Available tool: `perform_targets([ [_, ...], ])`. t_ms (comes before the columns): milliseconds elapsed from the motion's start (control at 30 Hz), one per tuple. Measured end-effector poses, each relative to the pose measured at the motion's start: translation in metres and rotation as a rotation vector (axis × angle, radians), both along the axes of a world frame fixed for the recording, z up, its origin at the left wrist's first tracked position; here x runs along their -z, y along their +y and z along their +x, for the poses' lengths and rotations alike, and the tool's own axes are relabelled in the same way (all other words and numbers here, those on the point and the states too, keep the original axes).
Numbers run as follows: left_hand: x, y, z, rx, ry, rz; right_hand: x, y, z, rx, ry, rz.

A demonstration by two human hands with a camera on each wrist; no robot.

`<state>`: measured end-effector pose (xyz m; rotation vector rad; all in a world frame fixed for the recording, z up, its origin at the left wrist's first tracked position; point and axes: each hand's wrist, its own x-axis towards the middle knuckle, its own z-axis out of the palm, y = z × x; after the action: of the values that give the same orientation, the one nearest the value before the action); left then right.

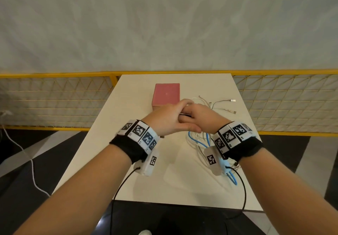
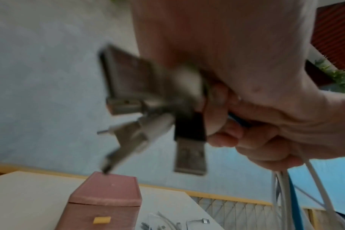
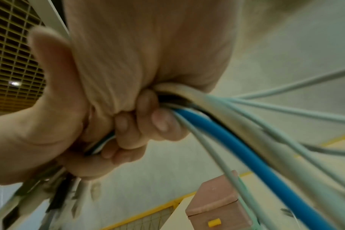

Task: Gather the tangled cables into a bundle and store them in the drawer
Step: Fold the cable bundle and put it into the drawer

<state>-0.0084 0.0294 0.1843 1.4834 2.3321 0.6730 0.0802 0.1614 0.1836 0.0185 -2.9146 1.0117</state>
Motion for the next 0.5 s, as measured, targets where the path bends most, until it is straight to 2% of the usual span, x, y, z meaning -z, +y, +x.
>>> perform_targets([
  [100,-0.012,-0.005,-0.005,-0.013,0.021,-0.032,0.004,0.003,0.001,0.032,0.043,-0.167],
  [233,-0.021,-0.017,-0.019,-0.041,0.205,-0.051,0.009,0.025,0.012,0.077,-0.006,-0.304],
  [300,-0.017,-0.020,-0.022,-0.040,0.255,0.017,0.018,0.025,0.013,0.074,-0.015,-0.362],
  [367,-0.011,-0.020,-0.027,-0.121,0.204,0.183,0.024,0.020,0.016,0.083,0.004,-0.447],
  [500,0.003,-0.013,-0.021,-0.330,-0.068,0.457,0.031,0.006,0.015,0.154,0.134,-0.544],
])
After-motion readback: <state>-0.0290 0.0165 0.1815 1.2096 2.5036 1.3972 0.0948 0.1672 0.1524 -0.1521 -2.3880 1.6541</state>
